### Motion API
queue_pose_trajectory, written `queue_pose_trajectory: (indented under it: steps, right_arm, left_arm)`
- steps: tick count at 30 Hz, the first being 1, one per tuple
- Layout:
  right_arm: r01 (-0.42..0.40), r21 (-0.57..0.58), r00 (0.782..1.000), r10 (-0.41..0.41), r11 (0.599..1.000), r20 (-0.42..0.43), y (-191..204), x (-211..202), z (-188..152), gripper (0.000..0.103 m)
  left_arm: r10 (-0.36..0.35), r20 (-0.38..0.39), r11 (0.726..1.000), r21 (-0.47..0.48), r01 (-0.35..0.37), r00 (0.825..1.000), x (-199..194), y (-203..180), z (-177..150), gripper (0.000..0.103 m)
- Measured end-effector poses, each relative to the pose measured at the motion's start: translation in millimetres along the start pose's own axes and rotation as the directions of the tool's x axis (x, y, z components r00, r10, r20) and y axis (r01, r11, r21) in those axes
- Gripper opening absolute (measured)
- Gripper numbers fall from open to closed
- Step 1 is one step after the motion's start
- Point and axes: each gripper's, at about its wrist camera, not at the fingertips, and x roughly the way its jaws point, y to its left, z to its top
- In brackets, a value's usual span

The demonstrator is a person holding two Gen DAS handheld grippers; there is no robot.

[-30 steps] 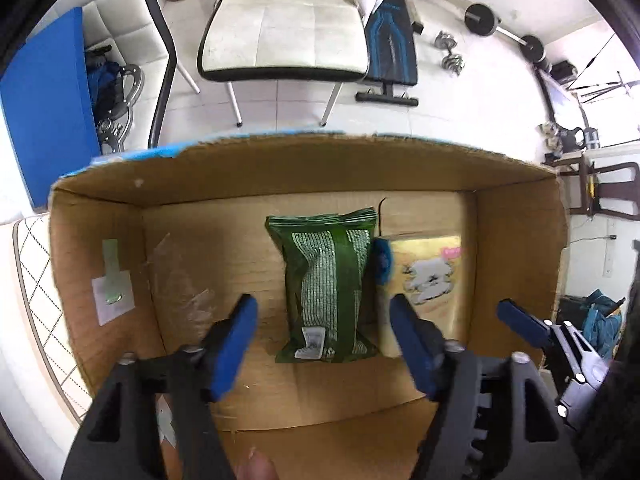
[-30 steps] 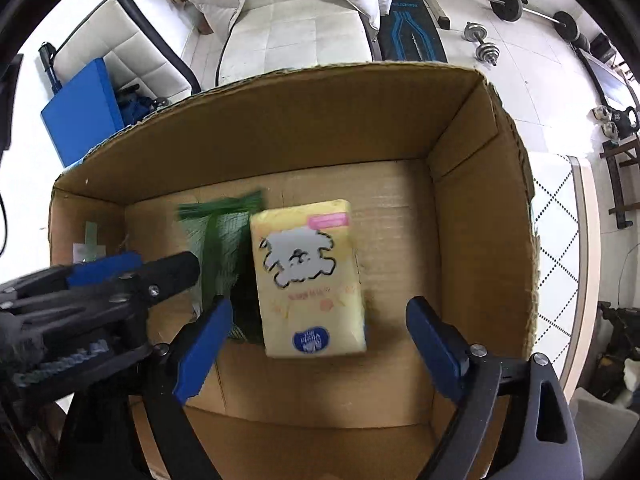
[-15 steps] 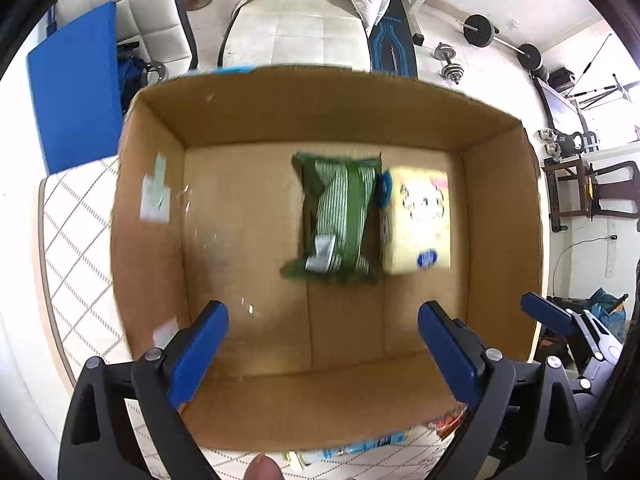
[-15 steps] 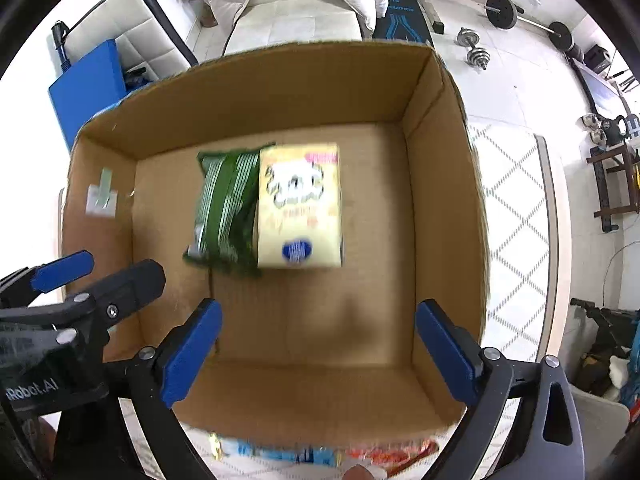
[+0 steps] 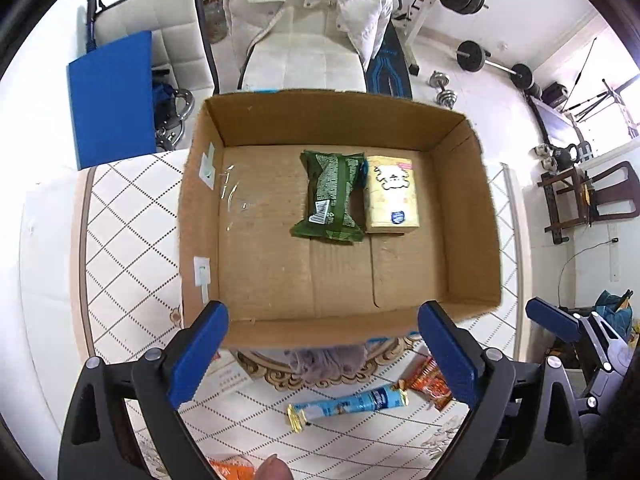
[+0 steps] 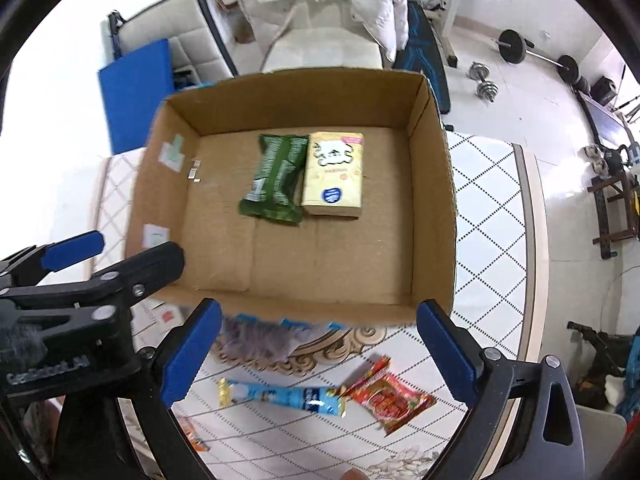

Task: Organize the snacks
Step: 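Grasp the orange packet with the left gripper while the right grasps the red snack bag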

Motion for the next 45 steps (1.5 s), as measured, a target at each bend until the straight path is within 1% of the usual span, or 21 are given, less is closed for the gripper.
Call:
queue_pose_trajectory:
  steps: [5, 7, 9, 13, 15, 17, 19, 21, 22, 24, 25, 26, 27, 30, 34, 37, 39, 42, 43, 44, 45]
  right_arm:
    - [-0.046, -0.001, 0.999, 0.046, 0.999, -0.009, -18, -18, -34, 0.1]
    - [-0.028, -0.012, 0.999, 0.028, 1.0, -0.038, -31, -15, -52, 0.1]
    - [0.003, -0.022, 0.997, -0.005, 1.0, -0.08, -48, -4, -73, 0.1]
    - [0.037, -0.05, 0.977, -0.047, 0.998, -0.208, -75, 47, -113, 0.1]
    - [0.028, -0.063, 0.963, -0.044, 0.998, -0.267, -84, 79, -129, 0.1]
    - [0.03, -0.087, 0.952, -0.055, 0.996, -0.3, -88, 104, -136, 0.1]
    - [0.04, -0.105, 0.942, -0.072, 0.994, -0.328, -91, 130, -141, 0.1]
    - [0.051, -0.12, 0.938, -0.089, 0.991, -0.335, -90, 145, -143, 0.1]
    - [0.06, -0.124, 0.935, -0.099, 0.99, -0.339, -89, 152, -142, 0.1]
    - [0.093, -0.129, 0.926, -0.133, 0.987, -0.352, -89, 164, -144, 0.099]
    - [0.115, -0.124, 0.923, -0.152, 0.986, -0.354, -90, 168, -146, 0.097]
    - [0.115, -0.117, 0.923, -0.149, 0.987, -0.355, -90, 169, -147, 0.092]
    - [0.11, -0.101, 0.923, -0.14, 0.989, -0.36, -91, 170, -149, 0.081]
    - [0.125, -0.073, 0.92, -0.143, 0.989, -0.365, -90, 165, -155, 0.071]
    - [0.068, 0.035, 0.905, -0.046, 0.997, -0.424, -92, 161, -171, 0.068]
    - [0.051, 0.079, 0.895, -0.011, 0.996, -0.445, -90, 159, -189, 0.068]
    - [0.052, 0.089, 0.889, -0.006, 0.995, -0.458, -88, 160, -200, 0.068]
    - [0.053, 0.102, 0.894, -0.002, 0.993, -0.448, -85, 158, -207, 0.07]
    - [0.041, 0.125, 0.9, 0.018, 0.991, -0.435, -86, 157, -208, 0.072]
    - [0.03, 0.146, 0.904, 0.036, 0.989, -0.425, -87, 155, -209, 0.075]
    - [0.031, 0.163, 0.91, 0.04, 0.986, -0.413, -89, 152, -209, 0.077]
  left_arm:
    - [0.013, 0.042, 1.0, -0.009, -0.013, 0.999, -24, -3, -28, 0.097]
    - [0.037, 0.036, 0.999, -0.005, -0.037, 0.999, -26, -3, -44, 0.097]
    - [0.082, 0.014, 0.996, -0.024, -0.082, 0.997, -19, -1, -66, 0.097]
    - [0.043, -0.105, 0.989, -0.135, -0.058, 0.994, 21, 19, -116, 0.097]
    - [0.037, -0.174, 0.98, -0.188, -0.07, 0.984, 47, 29, -141, 0.097]
    - [0.036, -0.222, 0.965, -0.247, -0.092, 0.974, 67, 41, -166, 0.097]
    - [0.053, -0.243, 0.948, -0.291, -0.125, 0.969, 76, 49, -190, 0.097]
    - [0.062, -0.253, 0.93, -0.336, -0.148, 0.965, 81, 61, -207, 0.097]
    - [0.088, -0.254, 0.919, -0.353, -0.177, 0.963, 81, 67, -216, 0.097]
    - [0.121, -0.245, 0.906, -0.368, -0.208, 0.962, 82, 75, -230, 0.097]
    - [0.126, -0.25, 0.895, -0.389, -0.218, 0.96, 81, 81, -240, 0.097]
    - [0.118, -0.252, 0.889, -0.405, -0.216, 0.96, 81, 87, -248, 0.097]
    - [0.112, -0.259, 0.882, -0.419, -0.217, 0.959, 81, 92, -256, 0.097]
    - [0.096, -0.277, 0.856, -0.467, -0.222, 0.956, 83, 108, -277, 0.097]
    - [0.075, -0.294, 0.829, -0.513, -0.223, 0.953, 84, 130, -301, 0.097]
    - [0.049, -0.309, 0.831, -0.515, -0.211, 0.95, 96, 143, -309, 0.097]
    - [0.043, -0.321, 0.843, -0.497, -0.207, 0.946, 108, 149, -309, 0.097]
    - [0.01, -0.324, 0.869, -0.465, -0.168, 0.946, 130, 153, -301, 0.097]
    - [0.008, -0.326, 0.876, -0.454, -0.164, 0.945, 136, 153, -299, 0.093]
    - [-0.004, -0.318, 0.889, -0.435, -0.142, 0.948, 142, 152, -294, 0.078]
    - [-0.007, -0.321, 0.896, -0.423, -0.137, 0.947, 146, 151, -291, 0.068]
